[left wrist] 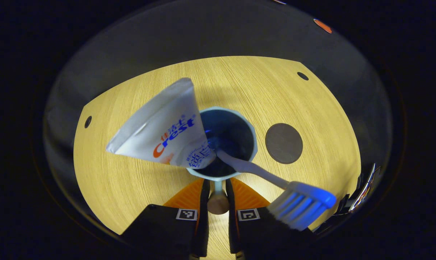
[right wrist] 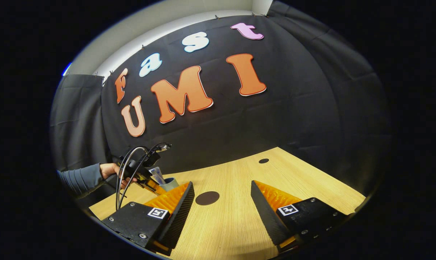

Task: Put the toothbrush and toothpaste on the desktop into the cup, then pick up the cup and place it on the coaster on the desktop.

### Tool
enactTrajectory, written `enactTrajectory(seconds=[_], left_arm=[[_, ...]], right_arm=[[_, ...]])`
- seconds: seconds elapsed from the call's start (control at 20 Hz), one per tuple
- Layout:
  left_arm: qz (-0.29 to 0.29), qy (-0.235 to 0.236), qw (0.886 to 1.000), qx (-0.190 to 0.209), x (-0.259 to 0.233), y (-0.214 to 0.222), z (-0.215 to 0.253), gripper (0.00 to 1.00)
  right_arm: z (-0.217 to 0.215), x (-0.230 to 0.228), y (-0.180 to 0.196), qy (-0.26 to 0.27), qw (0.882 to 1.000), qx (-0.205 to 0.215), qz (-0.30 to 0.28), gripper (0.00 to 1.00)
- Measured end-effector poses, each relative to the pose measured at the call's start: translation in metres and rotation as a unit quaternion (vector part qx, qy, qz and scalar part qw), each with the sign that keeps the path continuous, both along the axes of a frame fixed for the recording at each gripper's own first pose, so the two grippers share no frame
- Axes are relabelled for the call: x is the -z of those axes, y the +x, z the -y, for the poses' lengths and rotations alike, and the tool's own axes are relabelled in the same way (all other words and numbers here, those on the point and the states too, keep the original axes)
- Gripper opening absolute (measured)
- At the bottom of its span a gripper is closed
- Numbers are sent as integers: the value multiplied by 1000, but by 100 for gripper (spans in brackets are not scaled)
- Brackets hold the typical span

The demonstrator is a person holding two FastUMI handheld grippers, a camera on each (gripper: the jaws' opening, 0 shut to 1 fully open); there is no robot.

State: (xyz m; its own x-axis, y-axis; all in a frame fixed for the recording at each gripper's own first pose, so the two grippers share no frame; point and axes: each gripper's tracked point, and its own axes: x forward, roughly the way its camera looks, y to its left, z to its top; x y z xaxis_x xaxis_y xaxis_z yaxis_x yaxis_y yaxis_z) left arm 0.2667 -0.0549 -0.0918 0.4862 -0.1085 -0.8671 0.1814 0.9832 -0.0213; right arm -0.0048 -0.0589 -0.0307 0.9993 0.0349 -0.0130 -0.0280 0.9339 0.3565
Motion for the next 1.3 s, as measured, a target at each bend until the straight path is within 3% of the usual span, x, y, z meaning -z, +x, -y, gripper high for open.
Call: enactTrajectory(seconds=[0.3, 0.8, 1.3], left_arm=[[24, 3, 999, 29, -11, 64, 49, 27], [25, -5, 997, 78, -2, 201, 174, 26], [9, -3, 998, 64, 5, 371, 261, 28]], right_arm=[[4, 2, -7, -12, 1000, 11, 0, 94], [20, 4, -31, -17, 999, 35, 4, 98], [35, 9, -44, -8, 999, 50, 2, 97]])
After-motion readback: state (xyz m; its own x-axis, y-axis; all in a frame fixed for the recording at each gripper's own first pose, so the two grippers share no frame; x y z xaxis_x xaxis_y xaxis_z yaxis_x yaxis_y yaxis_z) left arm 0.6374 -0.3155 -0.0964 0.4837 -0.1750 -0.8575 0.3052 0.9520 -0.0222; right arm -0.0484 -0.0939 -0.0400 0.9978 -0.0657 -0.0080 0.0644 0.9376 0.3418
